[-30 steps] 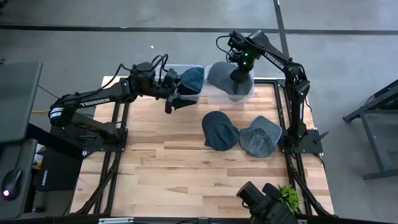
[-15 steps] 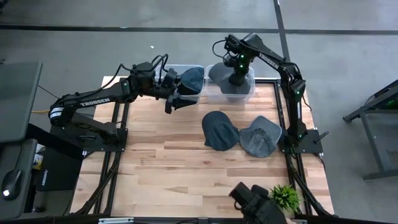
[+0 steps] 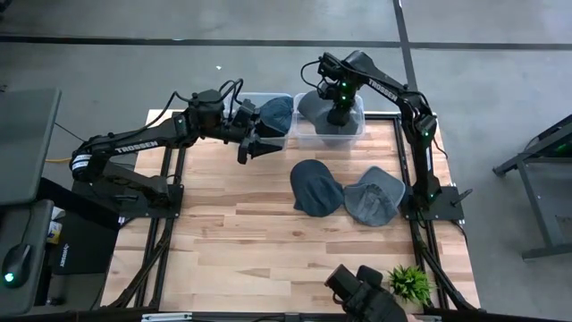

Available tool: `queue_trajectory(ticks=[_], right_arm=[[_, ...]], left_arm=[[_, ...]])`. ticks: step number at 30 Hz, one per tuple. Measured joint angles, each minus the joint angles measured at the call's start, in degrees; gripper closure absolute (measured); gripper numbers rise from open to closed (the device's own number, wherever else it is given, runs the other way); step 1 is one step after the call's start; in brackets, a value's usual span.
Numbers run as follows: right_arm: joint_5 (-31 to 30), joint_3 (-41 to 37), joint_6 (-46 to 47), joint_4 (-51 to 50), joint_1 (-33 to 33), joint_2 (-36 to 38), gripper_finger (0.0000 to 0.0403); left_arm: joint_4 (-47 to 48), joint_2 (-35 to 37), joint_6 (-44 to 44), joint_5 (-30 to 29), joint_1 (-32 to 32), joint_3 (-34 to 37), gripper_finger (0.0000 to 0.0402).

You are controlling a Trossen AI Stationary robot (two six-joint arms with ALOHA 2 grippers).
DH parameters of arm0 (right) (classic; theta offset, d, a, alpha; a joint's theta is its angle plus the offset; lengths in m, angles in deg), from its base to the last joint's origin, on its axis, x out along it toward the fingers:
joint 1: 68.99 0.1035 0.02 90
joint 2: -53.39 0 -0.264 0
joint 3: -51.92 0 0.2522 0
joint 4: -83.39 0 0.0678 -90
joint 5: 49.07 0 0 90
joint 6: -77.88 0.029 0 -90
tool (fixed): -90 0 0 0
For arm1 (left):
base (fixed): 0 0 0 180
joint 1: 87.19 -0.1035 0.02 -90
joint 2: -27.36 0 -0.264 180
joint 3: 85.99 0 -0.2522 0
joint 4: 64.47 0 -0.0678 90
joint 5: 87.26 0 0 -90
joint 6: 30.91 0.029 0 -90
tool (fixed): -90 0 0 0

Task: Pick and place caps into container
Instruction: Put the left gray cap into the right transparent container, then put the gray cap into the right transparent container

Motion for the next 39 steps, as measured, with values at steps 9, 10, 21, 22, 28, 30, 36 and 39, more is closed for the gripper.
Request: queue_trajectory(ticks=[9, 10, 21, 22, 28, 30, 36, 39], right_arm=[[2.2, 0.0, 0.6, -1.3, 0.0, 0.0, 0.0252], [2.3, 0.0, 0.6, -1.8, 0.0, 0.0, 0.0238], [-2.6, 0.1, 0.9, -1.3, -0.1, 6.8, 0.0167], [-2.6, 0.1, 0.9, -1.3, -0.1, 7.8, 0.0167], [0.0, 0.1, 2.2, -1.9, 0.4, 14.4, 0.0167], [2.7, 0.1, 2.6, -1.9, 0.8, 16.7, 0.0167], [5.4, 0.2, 4.7, -2.0, 4.8, 22.8, 0.0167], [5.3, -1.8, 6.6, -1.9, 8.2, 26.2, 0.0167]], left_arm=[[-0.1, 0.0, 0.0, 0.1, 0.0, 0.0, 0.0118], [0.0, 0.0, 0.0, 0.1, 0.0, 0.0, 0.0118], [0.2, 0.0, 0.6, -0.4, 0.0, 0.0, 0.0118], [0.3, 0.0, 0.6, -0.4, 0.0, 0.0, 0.0118], [1.1, -0.1, 1.8, -0.4, 0.0, 0.0, 0.0118], [2.1, -0.1, 2.4, -0.4, 0.0, 0.0, 0.0118], [6.2, -0.1, 4.7, -3.2, 0.0, 0.0, 0.0118], [7.9, -0.1, 5.3, -3.3, 0.1, 0.0, 0.0118]])
